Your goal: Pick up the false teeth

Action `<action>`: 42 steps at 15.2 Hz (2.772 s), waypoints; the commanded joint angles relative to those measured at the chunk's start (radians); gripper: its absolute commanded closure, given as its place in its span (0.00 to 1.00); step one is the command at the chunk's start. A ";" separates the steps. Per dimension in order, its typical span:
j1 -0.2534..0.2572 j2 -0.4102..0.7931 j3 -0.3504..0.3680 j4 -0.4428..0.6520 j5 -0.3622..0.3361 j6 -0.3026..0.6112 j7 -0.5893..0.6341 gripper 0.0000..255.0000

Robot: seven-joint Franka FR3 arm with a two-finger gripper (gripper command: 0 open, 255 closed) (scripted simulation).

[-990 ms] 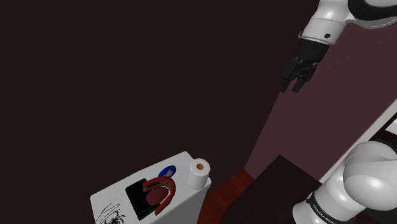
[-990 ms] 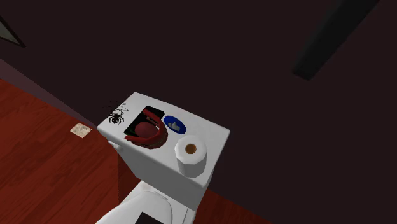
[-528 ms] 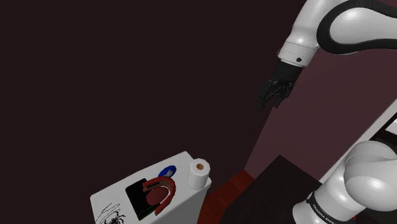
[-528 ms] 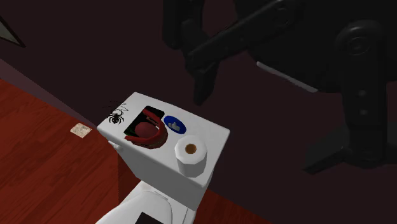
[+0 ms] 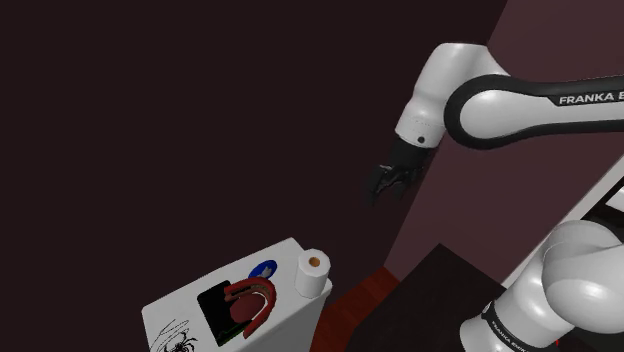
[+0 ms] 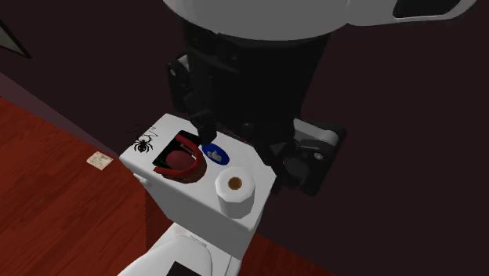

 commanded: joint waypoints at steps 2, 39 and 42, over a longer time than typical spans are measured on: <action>0.009 0.077 0.053 -0.017 0.013 0.110 0.039 0.00; 0.285 1.312 0.003 0.516 -0.867 0.771 0.979 0.00; 0.286 1.311 0.003 0.514 -0.868 0.772 0.980 1.00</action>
